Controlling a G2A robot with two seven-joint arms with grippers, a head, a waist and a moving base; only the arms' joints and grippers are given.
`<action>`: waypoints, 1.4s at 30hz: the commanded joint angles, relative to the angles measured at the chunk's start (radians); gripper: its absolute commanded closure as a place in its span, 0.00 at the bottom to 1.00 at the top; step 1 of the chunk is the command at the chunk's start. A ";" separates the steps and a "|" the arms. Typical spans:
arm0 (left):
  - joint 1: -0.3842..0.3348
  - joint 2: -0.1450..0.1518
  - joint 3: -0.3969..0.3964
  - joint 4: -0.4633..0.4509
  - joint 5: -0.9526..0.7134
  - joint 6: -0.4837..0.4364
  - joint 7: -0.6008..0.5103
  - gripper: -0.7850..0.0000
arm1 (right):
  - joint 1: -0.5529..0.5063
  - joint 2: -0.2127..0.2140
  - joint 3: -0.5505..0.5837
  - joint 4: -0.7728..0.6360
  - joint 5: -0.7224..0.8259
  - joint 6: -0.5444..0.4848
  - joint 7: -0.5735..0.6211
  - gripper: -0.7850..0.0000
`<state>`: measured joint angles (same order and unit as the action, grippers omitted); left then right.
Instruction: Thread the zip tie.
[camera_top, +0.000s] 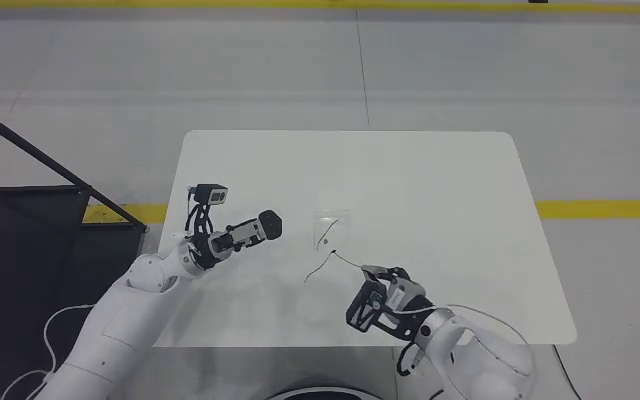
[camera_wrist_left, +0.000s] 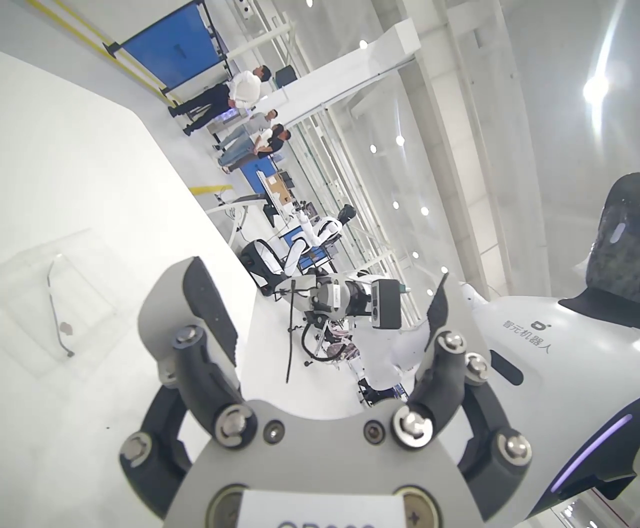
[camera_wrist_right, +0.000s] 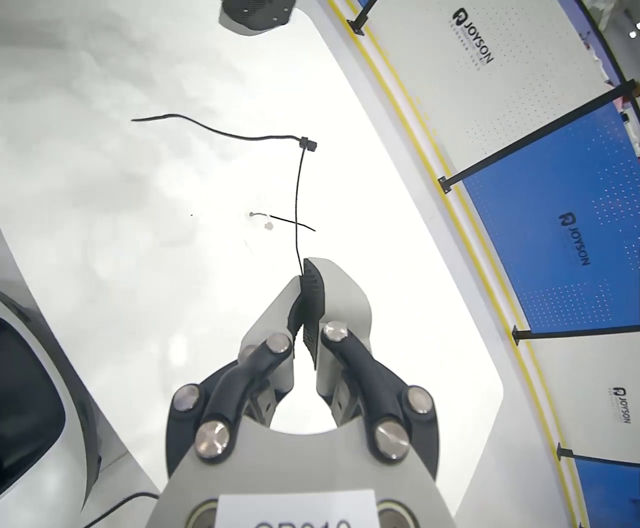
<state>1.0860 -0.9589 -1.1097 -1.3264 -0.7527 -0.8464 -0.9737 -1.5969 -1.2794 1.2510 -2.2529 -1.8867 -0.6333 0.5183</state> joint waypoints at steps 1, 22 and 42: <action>0.000 0.000 0.000 0.000 0.000 0.000 0.000 0.00 | 0.054 -0.011 -0.039 0.032 0.087 0.015 0.117 1.00; 0.047 0.003 -0.060 -0.053 0.062 -0.001 0.068 0.00 | 0.647 -0.092 -0.209 0.502 0.823 0.248 0.901 1.00; 0.062 -0.012 -0.079 -0.062 0.074 0.007 0.059 0.00 | 0.701 -0.077 -0.206 0.582 0.854 0.321 0.917 0.78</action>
<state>1.1484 -0.9703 -1.1875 -1.3882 -0.6797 -0.8403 -0.9145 -0.8988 -1.3567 1.0456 -1.6737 -1.0346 -0.3150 1.4353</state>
